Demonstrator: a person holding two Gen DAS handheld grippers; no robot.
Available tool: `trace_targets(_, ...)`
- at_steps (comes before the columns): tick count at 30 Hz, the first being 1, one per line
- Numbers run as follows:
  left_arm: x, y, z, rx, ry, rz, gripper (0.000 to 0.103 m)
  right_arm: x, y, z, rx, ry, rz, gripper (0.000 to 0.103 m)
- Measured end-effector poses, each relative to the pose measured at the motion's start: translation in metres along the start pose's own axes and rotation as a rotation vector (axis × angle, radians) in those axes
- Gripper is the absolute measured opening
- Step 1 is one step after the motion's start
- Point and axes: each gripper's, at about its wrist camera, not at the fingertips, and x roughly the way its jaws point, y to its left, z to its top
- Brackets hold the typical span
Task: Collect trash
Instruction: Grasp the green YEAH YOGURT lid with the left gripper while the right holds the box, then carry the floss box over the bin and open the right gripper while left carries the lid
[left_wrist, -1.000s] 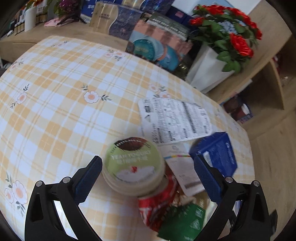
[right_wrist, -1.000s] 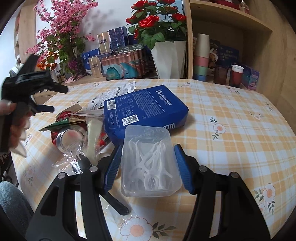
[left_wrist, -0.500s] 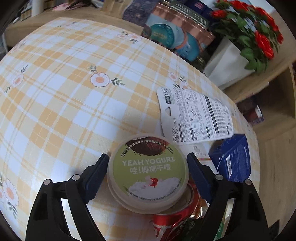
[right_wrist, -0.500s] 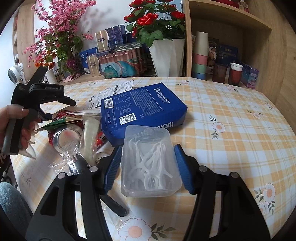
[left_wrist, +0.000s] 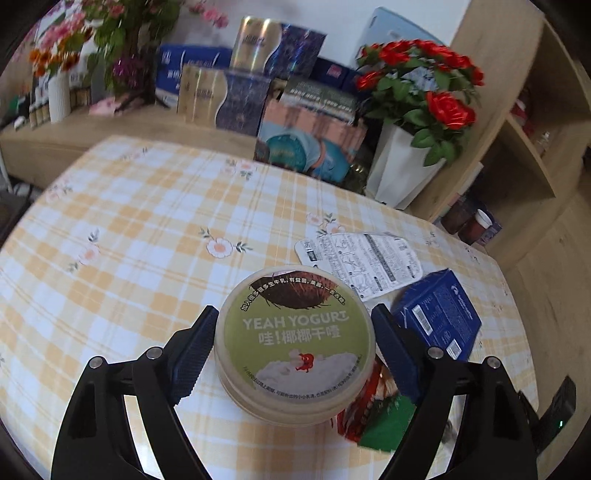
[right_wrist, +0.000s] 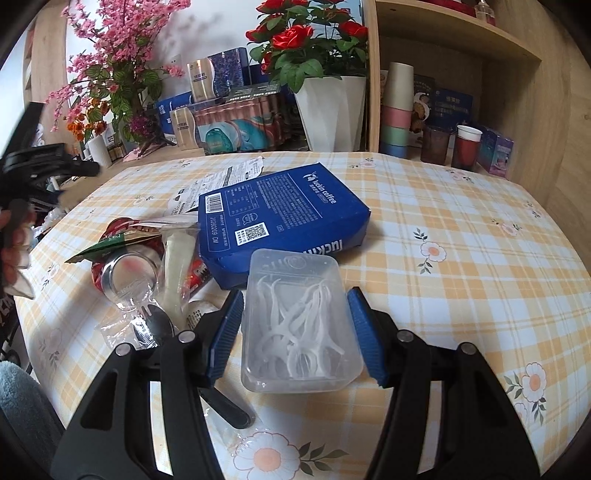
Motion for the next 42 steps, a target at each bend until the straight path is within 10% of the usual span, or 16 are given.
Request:
trace_targets(22,-0.165,-0.05,-0.114,0.14,-0.126,-0.177,0.082,-0.121,0.059,-0.026,0.031,-0.111,0.116,0.059)
trace_targets(42,-0.215,-0.026,-0.19,0.041,-0.095,-0.23,0.082,-0.178,0.111,-0.077,-0.042,-0.074,0.158,0.059)
